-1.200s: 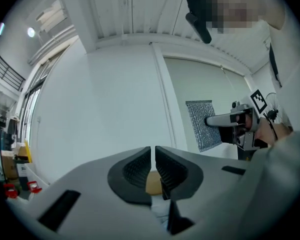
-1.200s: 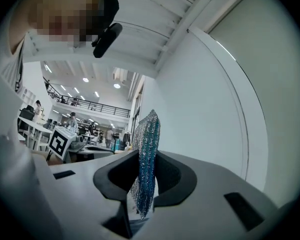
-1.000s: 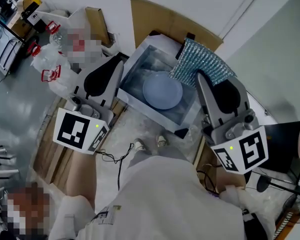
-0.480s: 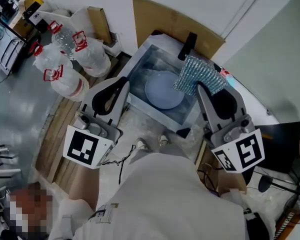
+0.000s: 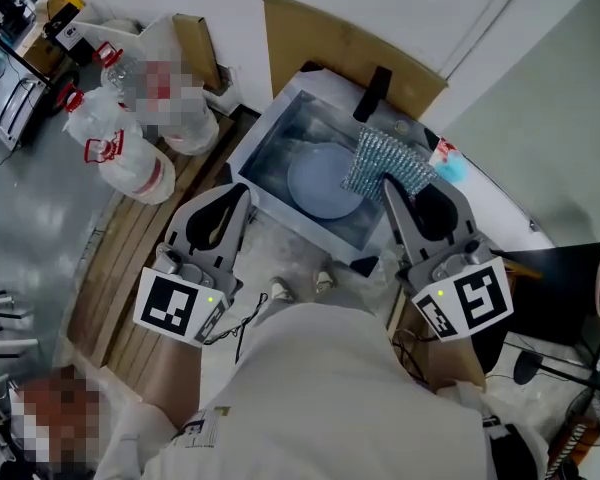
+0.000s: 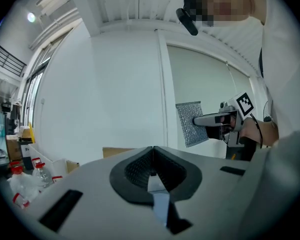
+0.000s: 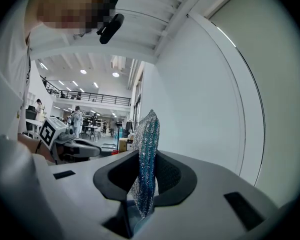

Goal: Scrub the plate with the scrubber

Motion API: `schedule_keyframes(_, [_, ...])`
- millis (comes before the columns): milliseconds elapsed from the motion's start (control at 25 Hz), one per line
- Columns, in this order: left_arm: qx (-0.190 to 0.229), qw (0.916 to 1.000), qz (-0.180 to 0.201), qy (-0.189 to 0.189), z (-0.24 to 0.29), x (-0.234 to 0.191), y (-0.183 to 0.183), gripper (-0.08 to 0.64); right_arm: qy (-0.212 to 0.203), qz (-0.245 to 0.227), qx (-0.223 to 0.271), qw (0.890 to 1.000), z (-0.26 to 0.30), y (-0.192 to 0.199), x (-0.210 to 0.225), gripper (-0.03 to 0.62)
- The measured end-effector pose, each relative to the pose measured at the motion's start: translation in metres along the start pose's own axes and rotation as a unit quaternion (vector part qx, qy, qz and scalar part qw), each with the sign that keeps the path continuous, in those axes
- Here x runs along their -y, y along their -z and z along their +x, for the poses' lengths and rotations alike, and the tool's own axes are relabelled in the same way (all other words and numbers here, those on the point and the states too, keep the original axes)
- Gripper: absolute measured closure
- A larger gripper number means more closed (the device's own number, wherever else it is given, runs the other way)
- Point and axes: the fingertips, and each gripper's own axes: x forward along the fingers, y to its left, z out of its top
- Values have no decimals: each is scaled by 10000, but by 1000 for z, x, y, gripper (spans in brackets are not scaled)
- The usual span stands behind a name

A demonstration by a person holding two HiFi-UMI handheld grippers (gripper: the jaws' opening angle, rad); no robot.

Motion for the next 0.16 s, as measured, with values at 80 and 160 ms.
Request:
schedule_keyframes(80, [-16, 10000, 23, -59, -3, -4, 2, 540, -38, -14, 1, 10000, 3, -1, -2, 491])
schedule_keyframes(160, [-19, 9999, 49, -110, -5, -7, 4, 540, -79, -27, 1, 10000, 5, -2, -4, 491])
